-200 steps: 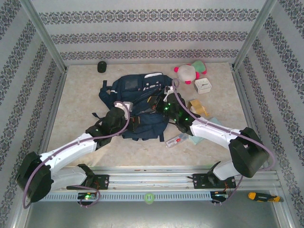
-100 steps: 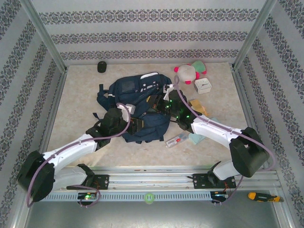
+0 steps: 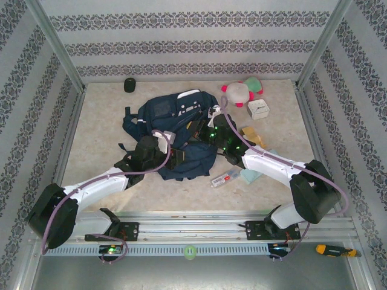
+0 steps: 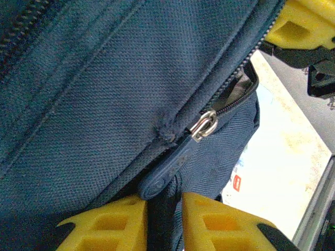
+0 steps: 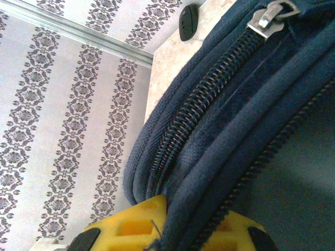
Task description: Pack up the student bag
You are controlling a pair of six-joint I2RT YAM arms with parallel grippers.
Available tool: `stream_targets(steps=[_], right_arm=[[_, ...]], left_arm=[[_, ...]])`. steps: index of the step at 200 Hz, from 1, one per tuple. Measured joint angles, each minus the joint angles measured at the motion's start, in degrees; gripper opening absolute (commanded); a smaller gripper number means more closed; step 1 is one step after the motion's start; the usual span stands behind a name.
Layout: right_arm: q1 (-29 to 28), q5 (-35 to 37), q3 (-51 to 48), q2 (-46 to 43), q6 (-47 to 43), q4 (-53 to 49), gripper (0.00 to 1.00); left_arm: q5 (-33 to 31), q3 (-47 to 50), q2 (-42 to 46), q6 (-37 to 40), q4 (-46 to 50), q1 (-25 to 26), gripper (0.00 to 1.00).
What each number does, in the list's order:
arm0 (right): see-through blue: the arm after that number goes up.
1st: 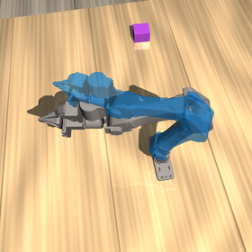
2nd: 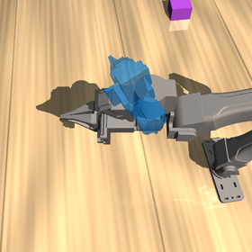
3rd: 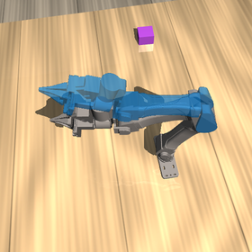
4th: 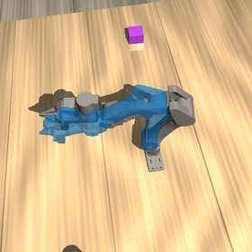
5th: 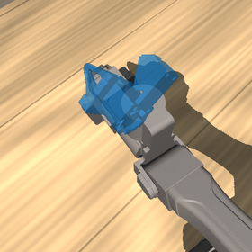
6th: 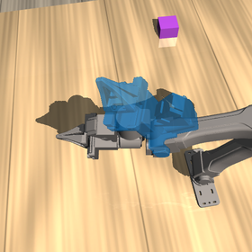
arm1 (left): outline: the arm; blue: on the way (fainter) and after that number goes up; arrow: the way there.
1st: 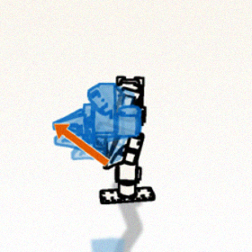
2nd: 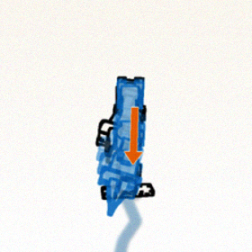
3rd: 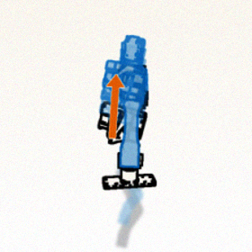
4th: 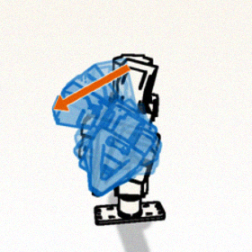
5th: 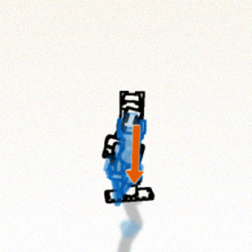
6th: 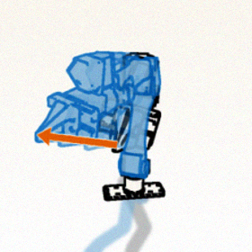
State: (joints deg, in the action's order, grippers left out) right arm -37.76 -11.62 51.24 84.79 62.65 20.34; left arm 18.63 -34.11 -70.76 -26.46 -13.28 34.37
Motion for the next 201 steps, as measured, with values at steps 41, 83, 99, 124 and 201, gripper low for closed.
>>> stream_targets(steps=[41, 83, 99, 124, 201], right_arm=[[0.0, 0.0, 0.1, 0.1, 0.0, -0.1, 0.0], [0.0, -0.1, 0.6, 0.2, 0.0, -0.2, 0.0], [0.0, -0.1, 0.6, 0.3, 0.0, -0.3, 0.0], [0.0, -0.5, 0.6, 0.3, 0.0, -0.5, 0.0], [0.0, -2.2, 0.6, 0.3, 0.0, -1.7, 0.0]], left_arm=[[-0.7, 0.0, 2.3, 1.2, 0.0, 0.0, 0.55], [-2.8, 0.0, 3.3, 0.7, 0.0, -0.2, 0.55], [-3.0, 0.0, 3.3, 0.7, 0.0, -0.3, 0.58], [-3.0, 0.0, 4.6, -0.4, 0.0, -1.0, 0.65], [-10.3, -0.6, 15.6, -1.8, 9.5, -5.2, 0.66]])
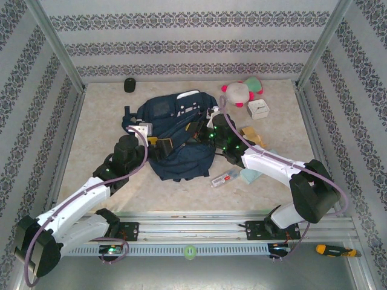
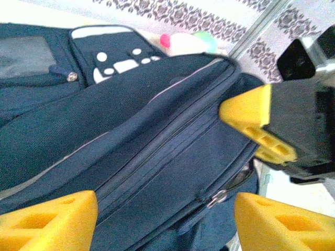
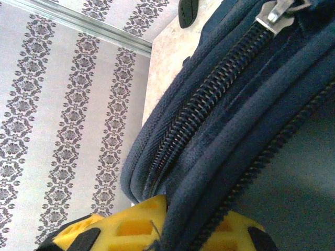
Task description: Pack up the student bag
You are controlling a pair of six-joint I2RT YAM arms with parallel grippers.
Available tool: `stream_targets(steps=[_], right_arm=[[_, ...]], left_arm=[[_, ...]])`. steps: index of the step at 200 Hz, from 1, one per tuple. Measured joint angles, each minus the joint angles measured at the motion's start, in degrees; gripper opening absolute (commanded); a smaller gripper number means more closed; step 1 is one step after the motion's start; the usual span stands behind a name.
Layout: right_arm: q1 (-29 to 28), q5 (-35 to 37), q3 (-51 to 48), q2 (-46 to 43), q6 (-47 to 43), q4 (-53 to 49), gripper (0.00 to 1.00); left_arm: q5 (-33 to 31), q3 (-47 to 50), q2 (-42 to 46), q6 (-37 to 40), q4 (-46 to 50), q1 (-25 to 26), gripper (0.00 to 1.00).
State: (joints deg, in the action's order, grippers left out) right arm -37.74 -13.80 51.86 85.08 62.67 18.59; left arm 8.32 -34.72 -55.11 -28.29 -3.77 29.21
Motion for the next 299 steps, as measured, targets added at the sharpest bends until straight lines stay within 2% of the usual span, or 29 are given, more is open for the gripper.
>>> stream_targets(steps=[20, 55, 111, 161, 175, 194, 213, 249, 299], right_arm=[[0.0, -0.1, 0.0, 0.0, 0.0, 0.0, 0.0], [0.0, -0.1, 0.0, 0.3, 0.0, 0.0, 0.0], [0.0, 0.0, 0.0, 0.3, 0.5, 0.0, 0.0], [0.0, 0.5, 0.0, 0.3, 0.9, 0.0, 0.0], [0.0, 0.8, 0.0, 0.3, 1.1, 0.0, 0.0], [0.0, 1.0, 0.0, 0.3, 1.6, 0.0, 0.0], [0.0, 1.1, 0.0, 0.3, 1.8, 0.0, 0.0], [-1.0, 1.6, 0.0, 0.3, 2.0, 0.0, 0.0], [-1.0, 1.9, 0.0, 0.3, 2.1, 0.0, 0.0]], left_arm=[[2.9, -0.7, -3.2, 0.2, 1.1, -0.1, 0.62], [9.3, -1.7, -9.6, -0.5, 1.3, 0.2, 0.62], [11.2, -1.9, -14.3, -4.1, -1.8, 1.9, 0.61], [11.3, -2.2, -18.1, -7.3, -4.9, 3.5, 0.4], [11.0, -2.2, -18.0, -8.1, -5.0, 4.1, 0.41], [10.3, -2.1, -17.2, -9.2, -5.0, 4.8, 0.52], [9.2, -1.3, -14.1, -10.4, -4.9, 5.5, 0.57], [9.0, 0.9, -7.5, -12.6, -4.9, 6.4, 0.58], [8.3, 3.2, -7.8, -15.1, -4.4, 7.1, 0.6]])
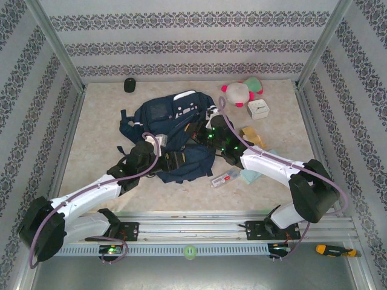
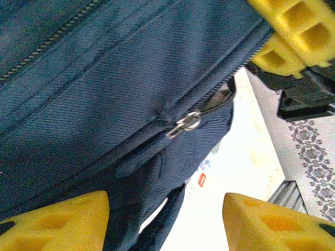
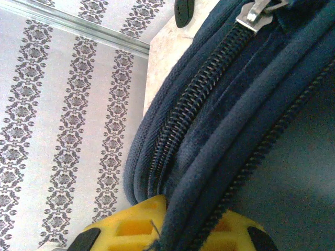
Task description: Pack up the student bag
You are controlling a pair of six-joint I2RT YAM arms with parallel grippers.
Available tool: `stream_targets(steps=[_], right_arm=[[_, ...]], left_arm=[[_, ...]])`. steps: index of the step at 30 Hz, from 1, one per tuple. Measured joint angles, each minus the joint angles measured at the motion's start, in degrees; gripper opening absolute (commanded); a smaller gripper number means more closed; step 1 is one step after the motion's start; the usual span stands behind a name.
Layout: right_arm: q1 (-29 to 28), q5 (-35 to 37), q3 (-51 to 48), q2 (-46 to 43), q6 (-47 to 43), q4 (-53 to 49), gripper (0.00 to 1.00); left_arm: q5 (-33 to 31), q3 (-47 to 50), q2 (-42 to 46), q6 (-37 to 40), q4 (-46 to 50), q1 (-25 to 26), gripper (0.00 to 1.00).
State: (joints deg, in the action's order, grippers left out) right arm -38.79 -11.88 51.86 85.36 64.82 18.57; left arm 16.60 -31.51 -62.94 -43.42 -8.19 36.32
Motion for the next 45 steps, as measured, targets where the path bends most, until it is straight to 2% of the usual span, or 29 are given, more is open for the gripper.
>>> stream_targets(steps=[7, 15, 19, 24, 27, 29, 35, 41, 45], right_arm=[[0.0, 0.0, 0.0, 0.0, 0.0, -0.1, 0.0], [0.0, 1.1, 0.0, 0.0, 0.2, -0.1, 0.0], [0.0, 1.6, 0.0, 0.0, 0.5, 0.1, 0.0], [0.0, 2.0, 0.0, 0.0, 1.0, 1.3, 0.0], [0.0, 2.0, 0.1, 0.0, 1.1, 1.8, 0.0], [0.0, 2.1, 0.1, 0.0, 1.1, 1.8, 0.0], [0.0, 2.0, 0.2, 0.0, 1.0, 0.7, 0.0], [0.1, 2.0, 0.2, 0.0, 1.0, 0.4, 0.0], [0.9, 0.9, 0.2, -0.4, 0.9, -0.6, 0.0]], left_arm=[[-1.2, 0.5, -2.9, -1.2, -3.3, 0.1, 0.63], [-1.3, -0.3, -11.3, -2.0, -11.9, 0.1, 0.44], [-1.4, -1.6, -12.0, -1.6, -12.2, 0.1, 0.39], [-2.4, -2.0, -10.5, -0.1, -11.6, 0.1, 0.38], [-4.0, -2.0, -8.9, 0.8, -11.0, 0.1, 0.3], [-5.1, -1.9, -8.0, 1.4, -10.5, 0.1, 0.22], [-4.8, -2.3, -7.6, 3.1, -12.1, 0.4, 0.06], [-4.7, -2.3, -7.6, 3.8, -12.2, 0.4, 0.0], [-6.9, -2.1, -4.7, 4.2, -8.6, 0.3, 0.0]])
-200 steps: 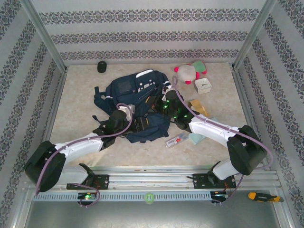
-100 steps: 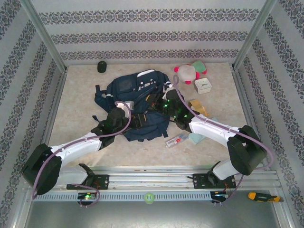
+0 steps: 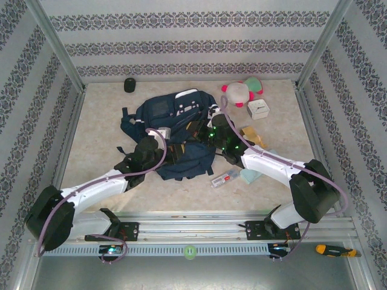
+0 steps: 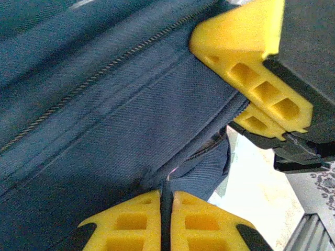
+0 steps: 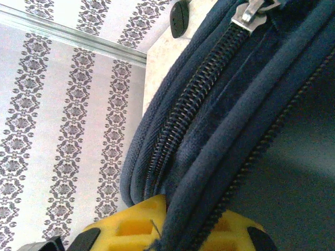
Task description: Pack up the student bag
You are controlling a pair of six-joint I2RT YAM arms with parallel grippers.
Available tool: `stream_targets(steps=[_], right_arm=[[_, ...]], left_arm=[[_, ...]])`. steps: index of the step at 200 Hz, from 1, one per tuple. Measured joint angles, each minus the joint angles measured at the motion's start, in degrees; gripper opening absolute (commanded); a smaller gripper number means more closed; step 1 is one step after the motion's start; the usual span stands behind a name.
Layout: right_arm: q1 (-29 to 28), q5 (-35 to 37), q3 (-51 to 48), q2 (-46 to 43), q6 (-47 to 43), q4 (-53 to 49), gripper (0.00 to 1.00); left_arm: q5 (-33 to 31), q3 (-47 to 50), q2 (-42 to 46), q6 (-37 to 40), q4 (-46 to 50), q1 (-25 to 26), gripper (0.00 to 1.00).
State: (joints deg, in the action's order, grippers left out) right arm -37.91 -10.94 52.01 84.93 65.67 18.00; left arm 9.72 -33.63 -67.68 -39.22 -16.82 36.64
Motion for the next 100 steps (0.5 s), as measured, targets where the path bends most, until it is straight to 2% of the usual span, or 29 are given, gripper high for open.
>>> stream_targets(steps=[47, 100], right_arm=[[3.0, -3.8, 0.0, -2.1, 0.0, -0.7, 0.0], [8.3, -9.4, 0.9, -2.8, 0.6, -1.4, 0.0]], left_arm=[[-3.4, 1.4, 7.2, 0.3, 7.9, -1.5, 0.0], [-5.9, 3.7, 11.2, 1.1, 16.0, -8.5, 0.0]])
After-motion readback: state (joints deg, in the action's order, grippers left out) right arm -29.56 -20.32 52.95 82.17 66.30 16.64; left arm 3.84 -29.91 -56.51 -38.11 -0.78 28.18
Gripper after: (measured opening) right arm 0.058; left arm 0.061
